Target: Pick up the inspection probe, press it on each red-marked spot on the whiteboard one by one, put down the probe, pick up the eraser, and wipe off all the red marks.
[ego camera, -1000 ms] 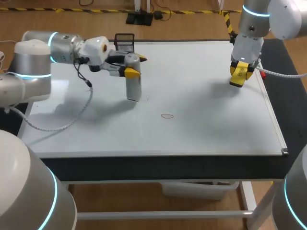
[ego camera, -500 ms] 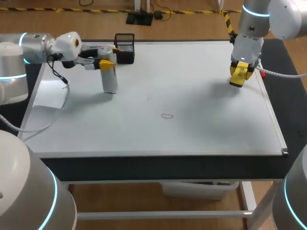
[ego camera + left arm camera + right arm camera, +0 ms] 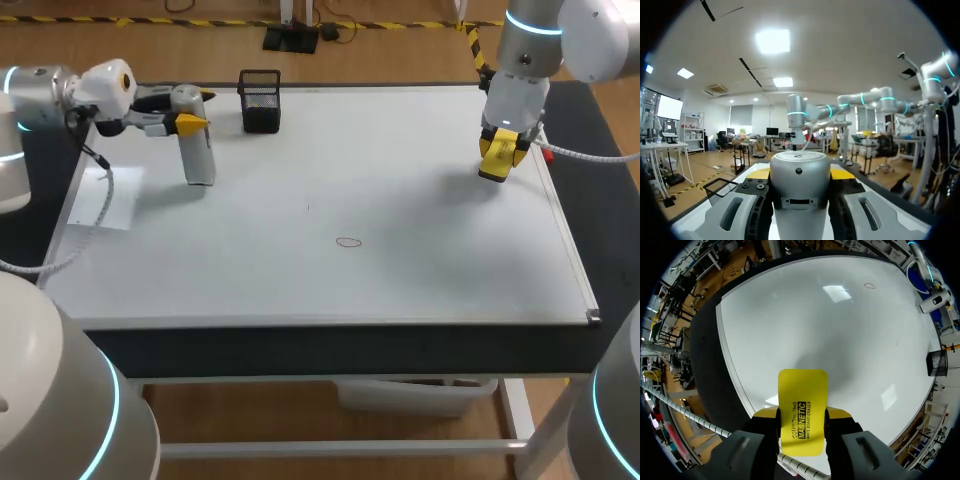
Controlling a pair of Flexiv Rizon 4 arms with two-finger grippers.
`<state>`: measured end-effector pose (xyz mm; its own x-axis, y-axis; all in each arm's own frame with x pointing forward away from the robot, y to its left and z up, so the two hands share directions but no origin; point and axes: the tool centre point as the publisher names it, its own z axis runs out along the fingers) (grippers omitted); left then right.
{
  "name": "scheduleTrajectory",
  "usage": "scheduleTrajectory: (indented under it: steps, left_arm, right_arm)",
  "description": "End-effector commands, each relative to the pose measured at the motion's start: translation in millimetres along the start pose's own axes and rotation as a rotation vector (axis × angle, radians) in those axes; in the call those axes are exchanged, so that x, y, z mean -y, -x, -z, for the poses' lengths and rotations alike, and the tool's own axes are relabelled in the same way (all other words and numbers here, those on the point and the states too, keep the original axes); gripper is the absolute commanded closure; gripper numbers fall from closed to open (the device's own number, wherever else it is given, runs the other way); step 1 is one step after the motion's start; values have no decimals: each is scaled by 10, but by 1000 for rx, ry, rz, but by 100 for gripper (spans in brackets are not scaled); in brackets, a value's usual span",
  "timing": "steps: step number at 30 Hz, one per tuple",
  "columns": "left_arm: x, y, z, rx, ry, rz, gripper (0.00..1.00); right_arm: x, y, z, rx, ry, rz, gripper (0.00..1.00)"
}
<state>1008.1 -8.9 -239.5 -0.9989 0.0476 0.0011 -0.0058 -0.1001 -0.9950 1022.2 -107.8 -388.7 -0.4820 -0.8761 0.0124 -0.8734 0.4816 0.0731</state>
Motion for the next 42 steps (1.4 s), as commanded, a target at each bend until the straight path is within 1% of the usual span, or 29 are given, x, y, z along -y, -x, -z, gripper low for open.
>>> scheduleTrajectory:
  steps: [1,24,28,30,31,35,36,37,42]
  left_arm:
    - [24,5,34,-6,1,0,100]
    - [24,5,34,-6,1,0,100]
    - [24,5,34,-6,1,0,100]
    - [24,5,34,-6,1,0,100]
    - [24,5,34,-6,1,0,100]
    - [24,5,34,-6,1,0,100]
    - [24,5,34,-6,1,0,100]
    - [24,5,34,-6,1,0,100]
    - [24,5,34,-6,1,0,100]
  right_arm:
    - [8,-2,8,-3,-1,2,100]
    - [8,-2,8,-3,-1,2,100]
    - [-133,85,-12,-31,-14,24,100]
    - [-222,130,-4,-29,-21,38,100]
    - [-270,150,-2,-45,-32,43,100]
    - [-504,251,12,-73,-53,80,100]
    - [-557,276,14,-64,-52,92,100]
    - [-623,313,11,-78,-59,107,100]
    - [-961,513,7,-73,-65,180,100]
